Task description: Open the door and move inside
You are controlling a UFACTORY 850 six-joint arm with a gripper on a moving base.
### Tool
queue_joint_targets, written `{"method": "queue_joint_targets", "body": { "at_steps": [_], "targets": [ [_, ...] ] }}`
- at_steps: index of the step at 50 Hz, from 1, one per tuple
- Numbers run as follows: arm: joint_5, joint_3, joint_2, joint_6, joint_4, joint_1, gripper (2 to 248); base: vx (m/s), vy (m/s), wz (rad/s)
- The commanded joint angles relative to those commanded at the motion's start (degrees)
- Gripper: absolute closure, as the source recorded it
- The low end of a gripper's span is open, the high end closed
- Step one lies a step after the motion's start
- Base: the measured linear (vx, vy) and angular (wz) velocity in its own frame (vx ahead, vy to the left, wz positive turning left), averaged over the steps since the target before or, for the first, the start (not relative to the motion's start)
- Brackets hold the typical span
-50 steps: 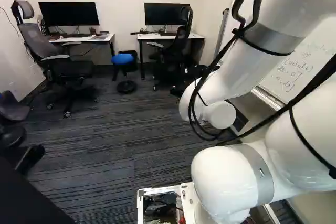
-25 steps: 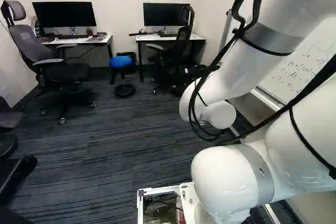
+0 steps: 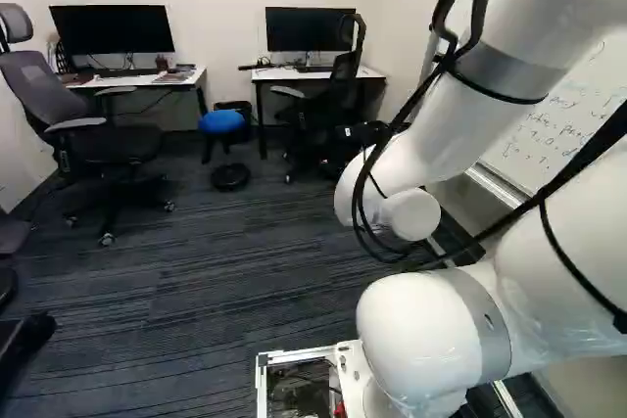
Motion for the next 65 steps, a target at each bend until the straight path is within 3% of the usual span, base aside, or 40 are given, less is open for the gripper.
{"method": "queue_joint_targets", "body": {
  "at_steps": [33,65],
  "targets": [
    [0.00,0.00,0.00,0.00,0.00,0.00,3,0.164,0.002,-0.019],
    [0.00,0.00,0.00,0.00,0.00,0.00,3,-0.004,0.000,0.000]
  ]
}}
